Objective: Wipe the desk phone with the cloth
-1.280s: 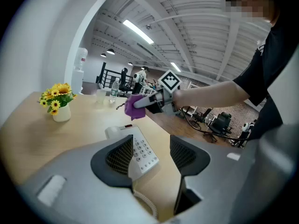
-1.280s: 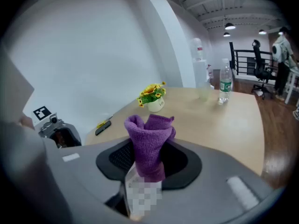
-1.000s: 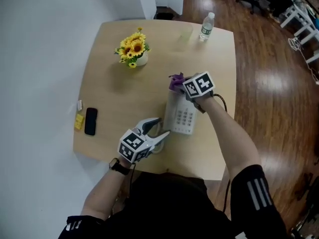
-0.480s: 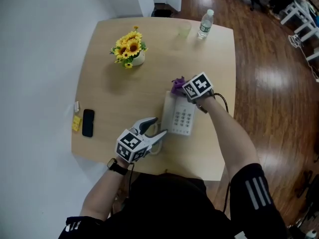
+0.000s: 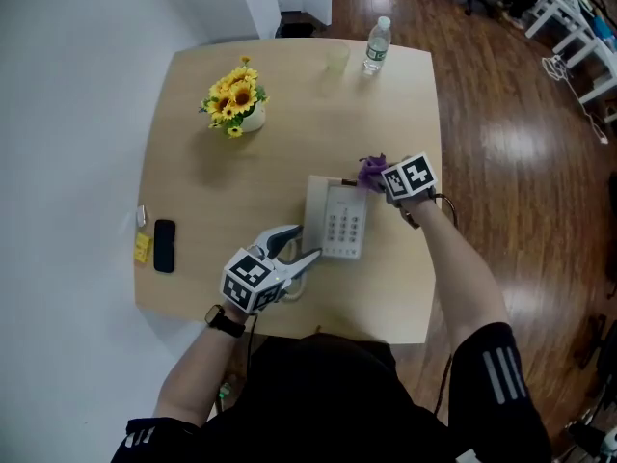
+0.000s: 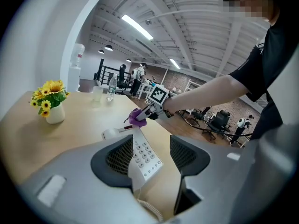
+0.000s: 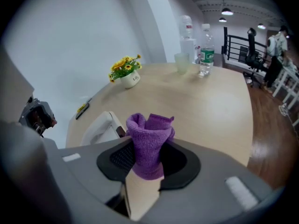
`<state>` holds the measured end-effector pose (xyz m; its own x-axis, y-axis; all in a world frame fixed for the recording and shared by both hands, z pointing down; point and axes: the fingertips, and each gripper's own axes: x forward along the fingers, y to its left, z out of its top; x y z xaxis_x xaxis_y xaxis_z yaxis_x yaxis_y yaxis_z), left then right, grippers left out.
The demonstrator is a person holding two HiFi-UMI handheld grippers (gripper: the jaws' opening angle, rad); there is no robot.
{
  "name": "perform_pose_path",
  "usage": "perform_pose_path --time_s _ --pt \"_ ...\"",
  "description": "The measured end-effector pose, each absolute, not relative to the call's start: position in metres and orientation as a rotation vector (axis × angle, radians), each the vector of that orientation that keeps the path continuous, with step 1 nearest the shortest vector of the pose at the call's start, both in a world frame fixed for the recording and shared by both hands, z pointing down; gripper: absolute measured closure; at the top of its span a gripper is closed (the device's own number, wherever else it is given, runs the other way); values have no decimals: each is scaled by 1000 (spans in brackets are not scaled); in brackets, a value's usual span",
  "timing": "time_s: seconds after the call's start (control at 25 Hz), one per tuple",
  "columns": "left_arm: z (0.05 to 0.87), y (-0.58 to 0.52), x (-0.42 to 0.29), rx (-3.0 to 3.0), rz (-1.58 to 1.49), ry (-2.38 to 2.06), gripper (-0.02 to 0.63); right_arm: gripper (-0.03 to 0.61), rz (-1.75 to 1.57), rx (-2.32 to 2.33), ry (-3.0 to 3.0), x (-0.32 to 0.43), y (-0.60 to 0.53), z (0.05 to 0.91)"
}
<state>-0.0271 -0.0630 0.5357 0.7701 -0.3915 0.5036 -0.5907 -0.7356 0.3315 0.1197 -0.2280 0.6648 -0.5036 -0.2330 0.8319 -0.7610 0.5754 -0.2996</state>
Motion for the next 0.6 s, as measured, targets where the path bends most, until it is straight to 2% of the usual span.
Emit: perform_pose_path --time_s 0.16,0.6 --pt "536 -60 -30 2483 566 -737 371 437 858 883 -2022 138 -224 665" --pt "532 -52 -32 2505 572 -710 371 440 947 933 -2040 130 -173 679"
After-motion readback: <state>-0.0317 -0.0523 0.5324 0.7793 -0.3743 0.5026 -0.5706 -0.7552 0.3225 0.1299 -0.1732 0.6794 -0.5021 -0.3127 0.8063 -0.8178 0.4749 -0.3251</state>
